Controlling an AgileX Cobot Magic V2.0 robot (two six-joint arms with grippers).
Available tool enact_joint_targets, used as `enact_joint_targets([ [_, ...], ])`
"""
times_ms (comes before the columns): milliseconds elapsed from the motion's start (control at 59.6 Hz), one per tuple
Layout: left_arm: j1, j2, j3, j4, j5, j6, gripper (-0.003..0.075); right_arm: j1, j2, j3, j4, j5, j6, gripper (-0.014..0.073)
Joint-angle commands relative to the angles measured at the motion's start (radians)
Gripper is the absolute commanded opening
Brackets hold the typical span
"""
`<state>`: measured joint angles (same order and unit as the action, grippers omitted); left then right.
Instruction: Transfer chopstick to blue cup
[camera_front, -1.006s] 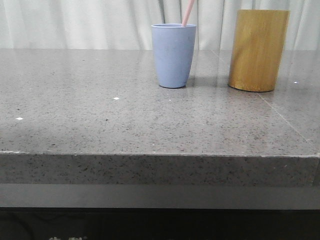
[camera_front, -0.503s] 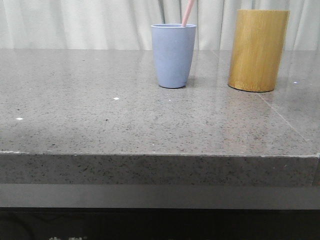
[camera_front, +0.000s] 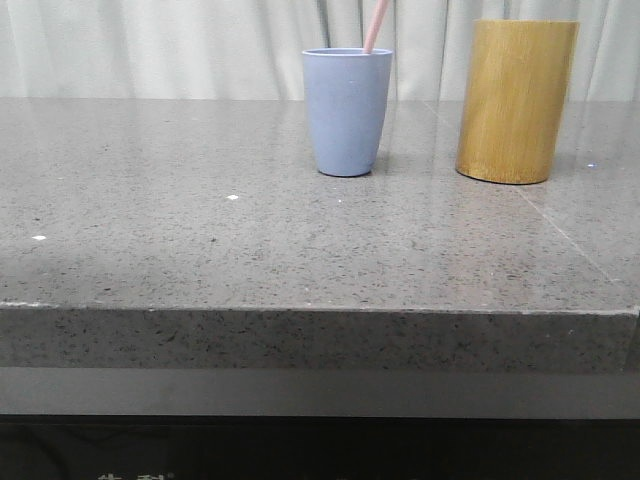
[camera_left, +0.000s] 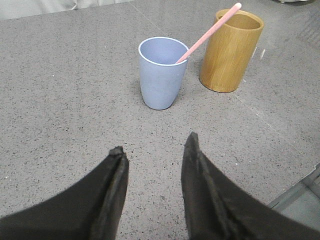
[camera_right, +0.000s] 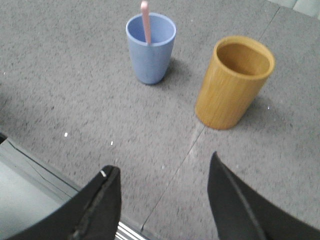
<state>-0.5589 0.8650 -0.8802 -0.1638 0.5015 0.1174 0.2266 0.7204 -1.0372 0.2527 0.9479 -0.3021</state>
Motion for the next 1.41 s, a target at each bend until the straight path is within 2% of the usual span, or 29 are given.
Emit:
enact_joint_targets([
  [0, -0.007, -0.009, -0.027, -0.01, -0.075, -0.001, 0.0261, -0.007, -0.096, 0.052, 0.003, -0.079, -0.002, 0.0417],
  [168, -0.007, -0.009, -0.027, -0.01, -0.075, -0.001, 0.0261, -0.007, -0.211, 0.15, 0.003, -0.085, -0.002, 0.0412],
  [235, -0.007, -0.009, -0.027, -0.01, -0.075, -0.001, 0.0259, -0.007, -0.24, 0.169, 0.003, -0.084, -0.002, 0.0374],
  [335, -0.007, -0.009, -0.027, -0.01, -0.075, -0.001, 0.0198, -0.007, -0.258, 0.176, 0.004, -0.078, -0.002, 0.0232],
  [536, -0.007, -0.009, -0.027, -0.01, -0.075, -0.001, -0.0015, -0.007, -0.257, 0.176, 0.004, -0.075, -0.002, -0.0067],
  [604, -0.007, -0.009, -0.027, -0.01, -0.075, -0.001, -0.0019, -0.007, -0.257, 0.176, 0.005, -0.075, -0.002, -0.0125],
  [1106, 0.0, -0.018, -0.012, -0.008, -0.076, -0.001, -0.0019, -0.007, -0.257, 0.176, 0.003, -0.07, -0.002, -0.0118],
  [1207, 0.053, -0.067, 0.054, -0.009, -0.116, 0.001, -0.0019, -0.007, -0.257, 0.176, 0.003, -0.07, -0.002, -0.0118],
  [1391, 0.267, -0.293, 0.301, -0.006, -0.263, 0.001, -0.0019, -0.006, -0.257, 0.176, 0.003, -0.07, -0.002, -0.0118],
])
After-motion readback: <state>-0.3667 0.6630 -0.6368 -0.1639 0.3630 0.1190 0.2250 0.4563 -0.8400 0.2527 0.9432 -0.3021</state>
